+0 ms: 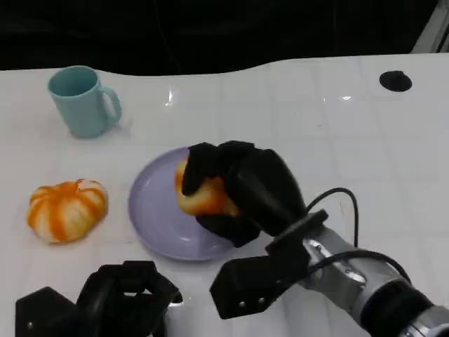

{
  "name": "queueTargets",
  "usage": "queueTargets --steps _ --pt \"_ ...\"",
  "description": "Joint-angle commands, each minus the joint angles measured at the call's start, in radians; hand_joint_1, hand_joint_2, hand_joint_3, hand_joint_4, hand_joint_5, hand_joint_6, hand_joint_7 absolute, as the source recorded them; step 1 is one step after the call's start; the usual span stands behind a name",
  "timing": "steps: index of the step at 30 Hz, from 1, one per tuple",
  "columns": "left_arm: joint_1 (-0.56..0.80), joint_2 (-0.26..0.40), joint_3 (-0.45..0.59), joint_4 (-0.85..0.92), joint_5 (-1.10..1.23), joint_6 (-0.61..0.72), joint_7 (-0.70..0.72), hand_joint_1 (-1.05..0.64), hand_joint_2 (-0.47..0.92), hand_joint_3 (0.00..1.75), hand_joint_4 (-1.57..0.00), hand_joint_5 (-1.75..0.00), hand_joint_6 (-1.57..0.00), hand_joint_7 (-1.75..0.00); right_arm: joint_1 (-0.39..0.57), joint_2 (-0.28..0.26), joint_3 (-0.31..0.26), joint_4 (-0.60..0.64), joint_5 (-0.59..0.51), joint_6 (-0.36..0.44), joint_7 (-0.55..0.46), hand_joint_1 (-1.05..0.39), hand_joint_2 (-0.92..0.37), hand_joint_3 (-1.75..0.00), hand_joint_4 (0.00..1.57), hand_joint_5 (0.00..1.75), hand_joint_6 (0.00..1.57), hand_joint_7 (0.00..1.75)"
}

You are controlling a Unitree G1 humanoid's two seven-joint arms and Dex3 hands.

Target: Grasp the bread from the table and place it into the plate.

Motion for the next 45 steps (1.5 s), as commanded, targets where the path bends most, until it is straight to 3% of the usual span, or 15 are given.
queueTargets --steps 1,7,10,12,14,17,19,22,29,37,45 --pt "0.012 0.007 -0.001 -0.008 0.005 -0.010 0.012 -1.05 0.66 0.40 -1.57 -1.22 -1.43 -0.70 -0.071 0.036 0.009 0.109 0.000 -0.008 -0.040 -0.18 -0.20 -1.42 1.00 1.75 0.77 1.75" --pt "0.020 0.007 -0.008 -0.023 0.005 -0.003 0.014 -1.05 0.66 0.41 -1.57 -1.22 -1.43 -0.70 -0.107 0.064 0.010 0.199 0.006 -0.003 -0.062 -0.18 -0.30 -1.28 0.95 1.75 0.74 1.74" --pt "0.022 0.008 -0.009 -0.026 0.005 -0.001 0.014 -1.05 0.66 0.41 -1.57 -1.22 -1.43 -0.70 -0.114 0.066 0.015 0.219 0.000 0.010 -0.066 -0.18 -0.40 -1.14 0.85 1.67 0.86 1.19" --pt "0.021 0.009 -0.009 -0.025 0.003 -0.004 0.011 -1.05 0.66 0.41 -1.57 -1.22 -1.43 -0.70 -0.118 0.062 0.024 0.218 -0.009 0.038 -0.049 -0.22 -0.52 -0.81 0.78 1.38 0.88 0.77" --pt "0.021 0.010 -0.009 -0.027 0.001 -0.002 0.009 -1.05 0.65 0.40 -1.57 -1.22 -1.44 -0.69 -0.124 0.056 0.039 0.213 -0.020 0.076 -0.009 -0.29 -0.66 -0.54 0.60 0.89 0.78 0.36" --pt "0.021 0.009 -0.009 -0.025 0.002 -0.005 0.010 -1.05 0.65 0.40 -1.57 -1.22 -1.44 -0.69 -0.124 0.048 0.049 0.198 -0.019 0.111 0.063 -0.39 -0.86 -0.21 0.41 0.46 0.65 0.07" --pt "0.020 0.008 -0.008 -0.024 -0.002 -0.004 0.008 -1.05 0.65 0.40 -1.57 -1.22 -1.44 -0.69 -0.120 0.040 0.051 0.180 -0.011 0.124 0.114 -0.49 -0.90 -0.16 0.30 0.33 0.55 0.02" --pt "0.019 0.008 -0.009 -0.021 0.004 -0.008 0.012 -1.05 0.65 0.40 -1.57 -1.22 -1.45 -0.69 -0.110 0.028 0.056 0.144 -0.010 0.144 0.174 -0.62 -0.92 -0.24 0.15 0.26 0.39 0.00" --pt "0.017 0.008 -0.009 -0.020 0.005 -0.007 0.013 -1.05 0.66 0.39 -1.57 -1.22 -1.44 -0.69 -0.078 0.003 0.056 0.070 0.001 0.167 0.259 -0.71 -0.92 -0.34 0.07 0.26 0.26 0.00" --pt "0.015 0.010 -0.010 -0.015 0.009 -0.016 0.013 -1.05 0.67 0.38 -1.57 -1.22 -1.45 -0.68 -0.004 -0.052 0.025 -0.038 0.044 0.121 0.282 -0.70 -0.92 -0.34 0.11 0.31 0.28 0.02" --pt "0.016 0.012 -0.013 -0.021 0.027 -0.013 0.030 -1.05 0.67 0.37 -1.57 -1.22 -1.44 -0.68 0.126 -0.132 -0.036 -0.193 0.120 0.030 0.308 -0.61 -0.92 -0.29 0.25 0.45 0.45 0.09"
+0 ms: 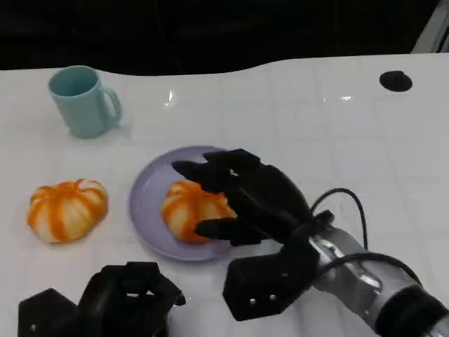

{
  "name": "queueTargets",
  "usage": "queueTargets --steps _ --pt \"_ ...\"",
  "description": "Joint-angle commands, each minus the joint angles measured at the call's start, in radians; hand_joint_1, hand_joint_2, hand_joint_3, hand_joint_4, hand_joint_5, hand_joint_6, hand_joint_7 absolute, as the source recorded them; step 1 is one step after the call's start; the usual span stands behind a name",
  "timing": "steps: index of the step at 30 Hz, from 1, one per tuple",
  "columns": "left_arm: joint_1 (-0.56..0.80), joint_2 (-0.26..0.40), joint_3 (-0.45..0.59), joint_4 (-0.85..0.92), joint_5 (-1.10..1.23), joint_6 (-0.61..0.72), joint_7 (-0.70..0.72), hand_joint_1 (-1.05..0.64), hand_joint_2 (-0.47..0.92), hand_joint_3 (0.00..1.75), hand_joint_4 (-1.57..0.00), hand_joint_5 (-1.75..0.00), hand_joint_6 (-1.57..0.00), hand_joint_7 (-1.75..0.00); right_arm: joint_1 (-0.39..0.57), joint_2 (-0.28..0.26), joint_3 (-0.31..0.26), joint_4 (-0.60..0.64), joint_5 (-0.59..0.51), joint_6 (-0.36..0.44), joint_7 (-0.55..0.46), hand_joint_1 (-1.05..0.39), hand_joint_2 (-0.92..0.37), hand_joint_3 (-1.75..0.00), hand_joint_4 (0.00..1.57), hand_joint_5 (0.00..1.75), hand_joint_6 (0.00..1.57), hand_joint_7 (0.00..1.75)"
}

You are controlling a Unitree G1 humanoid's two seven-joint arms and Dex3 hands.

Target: Grasp the bread from the table and place it into the plate.

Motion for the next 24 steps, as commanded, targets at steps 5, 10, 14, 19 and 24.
queueTargets --steps 5,10,14,19,24 --pt "0.009 0.010 -0.001 -0.016 0.010 0.009 0.026 -1.05 0.67 0.37 -1.57 -1.22 -1.44 -0.69 0.161 -0.090 -0.081 -0.192 0.119 -0.098 0.058 -0.55 -0.92 -0.26 0.36 0.55 0.55 0.13" --pt "0.006 0.009 -0.004 -0.014 0.009 0.010 0.028 -1.05 0.67 0.37 -1.57 -1.23 -1.44 -0.69 0.280 -0.107 -0.146 -0.292 0.286 -0.139 0.168 -0.49 -0.92 -0.26 0.44 0.90 0.68 0.20" --pt "0.003 0.009 -0.003 -0.008 0.005 0.002 0.024 -1.05 0.67 0.37 -1.57 -1.23 -1.44 -0.70 0.384 -0.100 -0.211 -0.360 0.553 -0.152 0.345 -0.37 -0.92 -0.25 0.52 1.24 0.73 0.44" --pt "0.002 0.007 0.000 -0.004 -0.002 -0.001 0.020 -1.05 0.67 0.37 -1.57 -1.22 -1.44 -0.70 0.475 -0.129 -0.280 -0.458 0.718 -0.102 0.504 -0.35 -0.92 -0.32 0.53 1.39 0.63 0.77" --pt "0.006 0.010 0.001 -0.007 -0.009 0.002 0.015 -1.05 0.67 0.37 -1.57 -1.22 -1.45 -0.70 0.534 -0.150 -0.342 -0.492 0.769 -0.120 0.579 -0.38 -0.92 -0.37 0.58 1.54 0.59 1.07"
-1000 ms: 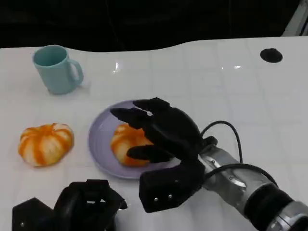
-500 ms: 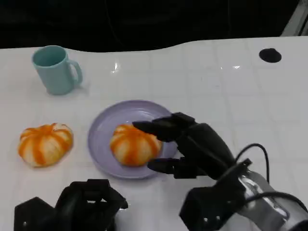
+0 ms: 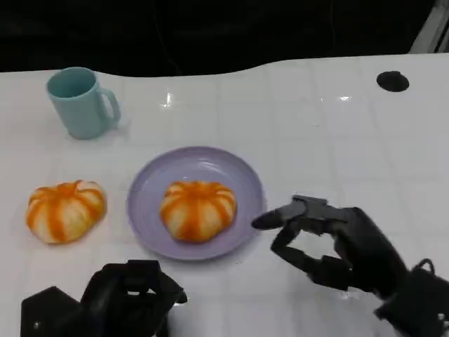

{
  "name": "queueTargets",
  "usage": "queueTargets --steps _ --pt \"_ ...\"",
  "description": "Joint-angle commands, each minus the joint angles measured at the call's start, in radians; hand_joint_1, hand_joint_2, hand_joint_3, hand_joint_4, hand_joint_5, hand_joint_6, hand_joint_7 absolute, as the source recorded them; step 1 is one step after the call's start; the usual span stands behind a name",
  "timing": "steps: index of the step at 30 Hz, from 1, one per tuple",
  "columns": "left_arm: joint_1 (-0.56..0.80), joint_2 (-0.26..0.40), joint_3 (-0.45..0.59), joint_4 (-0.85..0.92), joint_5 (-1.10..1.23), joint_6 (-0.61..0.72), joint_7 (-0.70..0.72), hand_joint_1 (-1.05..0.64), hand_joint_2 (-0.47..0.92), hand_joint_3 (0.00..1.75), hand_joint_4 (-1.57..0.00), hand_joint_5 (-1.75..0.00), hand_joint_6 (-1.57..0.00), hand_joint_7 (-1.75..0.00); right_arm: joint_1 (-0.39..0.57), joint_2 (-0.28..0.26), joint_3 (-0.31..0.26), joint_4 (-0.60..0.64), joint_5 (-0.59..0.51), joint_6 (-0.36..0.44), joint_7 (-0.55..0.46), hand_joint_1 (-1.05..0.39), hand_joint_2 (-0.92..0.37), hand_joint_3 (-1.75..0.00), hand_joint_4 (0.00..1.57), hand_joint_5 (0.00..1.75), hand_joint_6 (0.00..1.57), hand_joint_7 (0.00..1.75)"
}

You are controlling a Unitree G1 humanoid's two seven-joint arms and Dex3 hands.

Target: Grasp the bread from the table and place it into the plate.

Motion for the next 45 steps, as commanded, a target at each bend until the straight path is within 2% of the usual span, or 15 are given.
queueTargets --steps 1,7,11,17,25,32,45 --pt "0.009 0.011 0.007 -0.003 -0.012 -0.002 -0.001 -1.05 0.67 0.37 -1.57 -1.22 -1.45 -0.70 0.049 -0.025 -0.058 -0.026 0.036 -0.019 0.049 -0.38 -0.92 -0.38 0.59 1.56 0.61 1.09" --pt "0.018 0.011 0.004 -0.008 -0.011 -0.002 -0.001 -1.05 0.67 0.37 -1.57 -1.22 -1.45 -0.70 0.117 -0.035 -0.107 -0.044 0.029 -0.038 0.079 -0.37 -0.85 -0.50 0.65 1.63 0.66 1.20" --pt "0.026 0.010 0.002 -0.017 -0.009 0.004 0.005 -1.05 0.67 0.37 -1.57 -1.22 -1.45 -0.70 0.159 -0.040 -0.128 -0.049 0.014 -0.057 0.088 -0.39 -0.82 -0.53 0.67 1.64 0.67 1.26" --pt "0.029 0.010 0.002 -0.021 -0.009 0.004 0.005 -1.05 0.66 0.37 -1.57 -1.24 -1.45 -0.70 0.213 -0.029 -0.147 -0.062 0.047 -0.039 0.110 -0.37 -0.87 -0.45 0.70 1.62 0.76 1.16" --pt "0.022 0.014 0.007 -0.014 -0.013 -0.003 0.000 -1.05 0.67 0.38 -1.57 -1.23 -1.45 -0.70 0.262 0.009 -0.156 -0.095 0.061 0.013 0.099 -0.42 -0.91 -0.41 0.69 1.65 0.72 1.27" --pt "0.016 0.018 0.015 -0.001 -0.025 -0.004 -0.013 -1.05 0.67 0.38 -1.57 -1.22 -1.44 -0.70 0.274 0.038 -0.163 -0.109 0.060 0.082 0.087 -0.44 -0.92 -0.40 0.67 1.71 0.68 1.35" --pt "0.005 0.024 0.022 0.004 -0.024 0.009 -0.011 -1.05 0.66 0.37 -1.57 -1.23 -1.45 -0.70 0.252 0.062 -0.166 -0.046 0.049 0.031 0.083 -0.47 -0.92 -0.40 0.66 1.73 0.68 1.33"
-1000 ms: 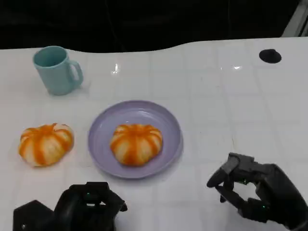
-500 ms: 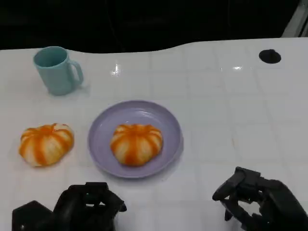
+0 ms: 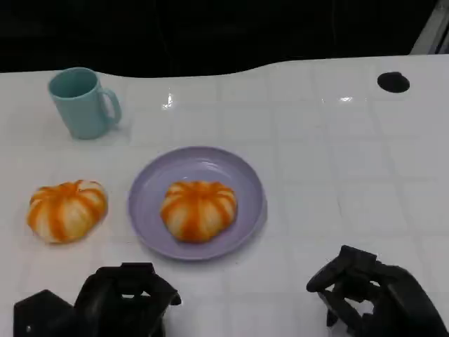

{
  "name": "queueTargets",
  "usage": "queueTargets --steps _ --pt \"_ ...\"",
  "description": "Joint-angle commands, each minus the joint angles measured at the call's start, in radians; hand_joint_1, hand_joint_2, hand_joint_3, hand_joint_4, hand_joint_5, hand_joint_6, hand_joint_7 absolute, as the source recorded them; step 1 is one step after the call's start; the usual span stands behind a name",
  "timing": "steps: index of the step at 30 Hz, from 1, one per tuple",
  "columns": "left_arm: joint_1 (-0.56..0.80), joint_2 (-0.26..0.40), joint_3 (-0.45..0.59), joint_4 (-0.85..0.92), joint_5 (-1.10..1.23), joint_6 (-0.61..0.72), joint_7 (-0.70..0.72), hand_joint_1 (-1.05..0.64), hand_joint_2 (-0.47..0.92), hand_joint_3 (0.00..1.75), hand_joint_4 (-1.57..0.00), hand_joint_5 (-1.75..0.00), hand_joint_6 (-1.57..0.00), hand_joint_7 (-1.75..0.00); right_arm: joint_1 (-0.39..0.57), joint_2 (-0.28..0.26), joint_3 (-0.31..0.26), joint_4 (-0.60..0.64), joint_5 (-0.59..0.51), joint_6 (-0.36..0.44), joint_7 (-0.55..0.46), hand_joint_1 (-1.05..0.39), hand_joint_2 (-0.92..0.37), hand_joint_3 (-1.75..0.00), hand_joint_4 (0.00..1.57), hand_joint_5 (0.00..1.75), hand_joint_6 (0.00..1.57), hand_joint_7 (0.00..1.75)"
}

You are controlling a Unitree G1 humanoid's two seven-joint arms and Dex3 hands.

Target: Grasp the bread from the table and place it into the plate.

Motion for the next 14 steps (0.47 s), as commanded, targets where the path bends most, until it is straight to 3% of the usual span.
queueTargets --steps 1,14 --pt "-0.006 0.019 0.009 0.006 -0.007 0.002 -0.004 -1.05 0.66 0.38 -1.57 -1.22 -1.45 -0.70 -0.014 0.002 -0.017 0.022 0.005 -0.027 -0.004 -0.47 -0.92 -0.40 0.66 1.73 0.68 1.32" --pt "-0.017 0.019 0.021 0.025 -0.021 0.001 -0.017 -1.05 0.66 0.38 -1.57 -1.21 -1.44 -0.69 -0.036 0.012 -0.024 0.052 -0.002 -0.032 -0.010 -0.48 -0.92 -0.37 0.69 1.71 0.69 1.29"
